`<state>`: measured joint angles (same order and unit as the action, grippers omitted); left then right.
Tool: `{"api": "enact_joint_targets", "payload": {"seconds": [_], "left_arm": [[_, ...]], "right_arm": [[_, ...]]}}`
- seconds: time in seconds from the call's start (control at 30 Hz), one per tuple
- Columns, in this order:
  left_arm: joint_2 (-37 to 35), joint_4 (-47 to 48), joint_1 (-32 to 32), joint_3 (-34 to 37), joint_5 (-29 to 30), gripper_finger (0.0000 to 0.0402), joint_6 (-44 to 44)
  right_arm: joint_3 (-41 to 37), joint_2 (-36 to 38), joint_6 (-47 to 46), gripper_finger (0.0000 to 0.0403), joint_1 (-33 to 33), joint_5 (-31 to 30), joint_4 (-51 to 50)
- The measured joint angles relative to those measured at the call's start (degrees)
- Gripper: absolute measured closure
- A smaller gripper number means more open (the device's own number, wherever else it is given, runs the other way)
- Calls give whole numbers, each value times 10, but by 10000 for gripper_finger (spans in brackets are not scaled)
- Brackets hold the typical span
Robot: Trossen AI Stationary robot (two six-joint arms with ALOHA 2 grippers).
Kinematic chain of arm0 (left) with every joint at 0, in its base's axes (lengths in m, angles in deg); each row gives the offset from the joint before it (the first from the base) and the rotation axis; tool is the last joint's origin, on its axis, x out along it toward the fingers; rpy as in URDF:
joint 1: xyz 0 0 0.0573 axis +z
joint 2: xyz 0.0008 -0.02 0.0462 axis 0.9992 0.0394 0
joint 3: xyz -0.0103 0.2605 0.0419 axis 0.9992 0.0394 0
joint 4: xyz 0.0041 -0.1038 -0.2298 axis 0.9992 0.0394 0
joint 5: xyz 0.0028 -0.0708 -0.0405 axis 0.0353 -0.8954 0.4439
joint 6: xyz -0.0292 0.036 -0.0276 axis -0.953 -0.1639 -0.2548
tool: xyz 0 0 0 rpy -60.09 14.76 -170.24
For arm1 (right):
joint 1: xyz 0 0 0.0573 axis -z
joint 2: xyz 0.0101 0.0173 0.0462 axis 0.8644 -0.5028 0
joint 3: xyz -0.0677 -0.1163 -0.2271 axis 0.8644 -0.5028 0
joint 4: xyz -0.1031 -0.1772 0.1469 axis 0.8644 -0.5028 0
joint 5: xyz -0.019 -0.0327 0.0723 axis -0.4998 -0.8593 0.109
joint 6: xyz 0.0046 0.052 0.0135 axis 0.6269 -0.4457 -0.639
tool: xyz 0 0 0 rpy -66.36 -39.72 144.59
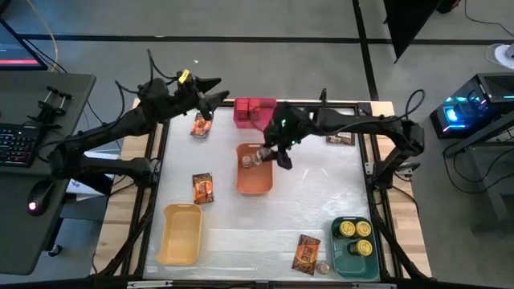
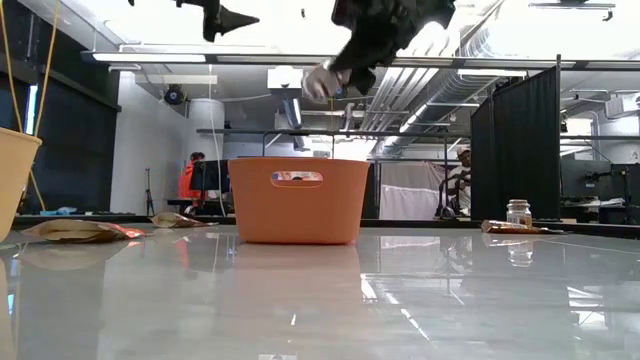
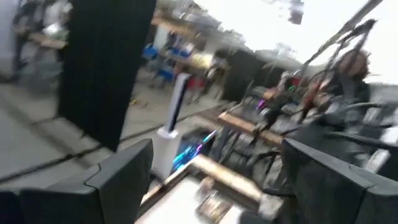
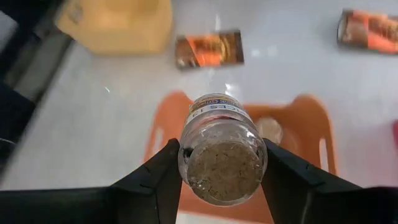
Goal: Sort spices by type
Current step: Put the top left brown spice bottle into the orange can
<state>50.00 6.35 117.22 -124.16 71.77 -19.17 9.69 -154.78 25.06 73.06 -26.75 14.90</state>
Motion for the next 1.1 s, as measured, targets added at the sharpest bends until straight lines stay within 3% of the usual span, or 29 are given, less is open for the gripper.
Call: {"api": "enact_joint_targets", "payload": {"seconds": [0.23, 0.43, 0.7, 1.1], "left_arm": [[-6, 57, 26, 1, 11, 65, 4], [-6, 70, 39, 1, -7, 65, 7], [-25, 71, 39, 1, -8, 65, 35], [-79, 59, 39, 1, 3, 65, 64]], "right_arm": [[14, -60, 13, 229, -18, -41, -22], [112, -154, 92, 229, -35, -121, -92], [231, -248, 162, 229, -32, -171, -238], [247, -292, 193, 229, -31, -210, -243]]}}
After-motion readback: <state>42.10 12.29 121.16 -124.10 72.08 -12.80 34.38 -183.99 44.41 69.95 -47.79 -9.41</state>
